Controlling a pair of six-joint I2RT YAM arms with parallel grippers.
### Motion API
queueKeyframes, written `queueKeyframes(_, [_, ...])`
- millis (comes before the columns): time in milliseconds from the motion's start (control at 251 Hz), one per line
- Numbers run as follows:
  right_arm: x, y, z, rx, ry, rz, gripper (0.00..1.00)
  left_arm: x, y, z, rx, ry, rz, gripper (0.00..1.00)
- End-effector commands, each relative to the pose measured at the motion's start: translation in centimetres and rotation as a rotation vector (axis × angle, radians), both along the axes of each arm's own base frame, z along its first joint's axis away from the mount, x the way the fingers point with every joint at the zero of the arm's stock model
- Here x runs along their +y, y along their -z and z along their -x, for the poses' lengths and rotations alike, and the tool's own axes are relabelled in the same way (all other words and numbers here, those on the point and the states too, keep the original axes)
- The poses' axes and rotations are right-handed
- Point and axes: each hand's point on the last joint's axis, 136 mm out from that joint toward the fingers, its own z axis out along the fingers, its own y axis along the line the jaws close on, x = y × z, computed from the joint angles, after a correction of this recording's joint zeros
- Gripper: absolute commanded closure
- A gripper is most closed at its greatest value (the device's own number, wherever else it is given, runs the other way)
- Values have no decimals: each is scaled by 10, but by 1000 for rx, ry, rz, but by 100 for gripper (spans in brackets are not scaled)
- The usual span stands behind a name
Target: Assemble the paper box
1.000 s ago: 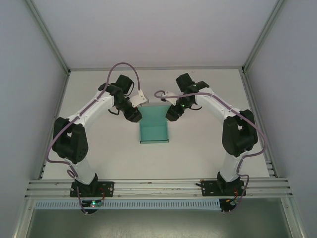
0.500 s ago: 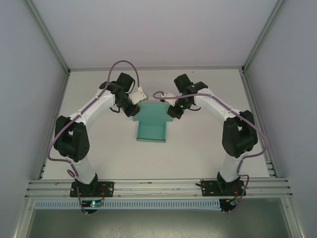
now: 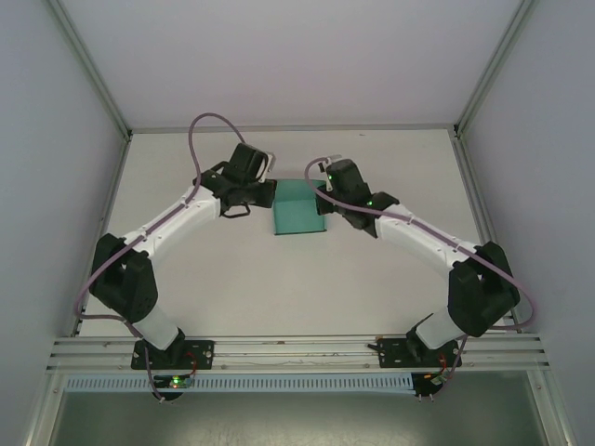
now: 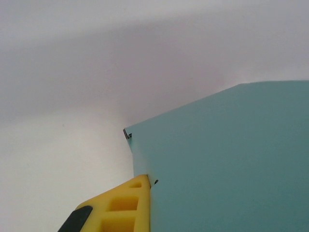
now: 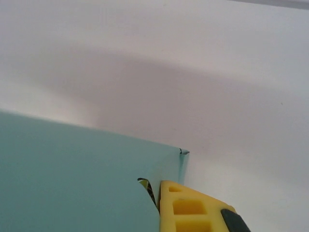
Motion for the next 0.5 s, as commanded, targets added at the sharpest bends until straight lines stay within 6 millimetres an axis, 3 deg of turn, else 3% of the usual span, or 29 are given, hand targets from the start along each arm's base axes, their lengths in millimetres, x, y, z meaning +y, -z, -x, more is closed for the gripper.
queueKeyframes(0, [-16,-61,-35,-211,331,-347,100,46,-3,-17,-6,-459,66,100])
queueKeyframes(120, [2,-54,-38,-190,326,-348,100,41,-6,-23,-28,-576,179,100])
queueKeyframes(327, [25,-20,-37,-104,280,-359,100,42,-4,-24,-58,-713,218,100])
queueKeyframes(499, [39,8,-32,-45,188,-269,100,25,10,-30,-57,-581,133,100])
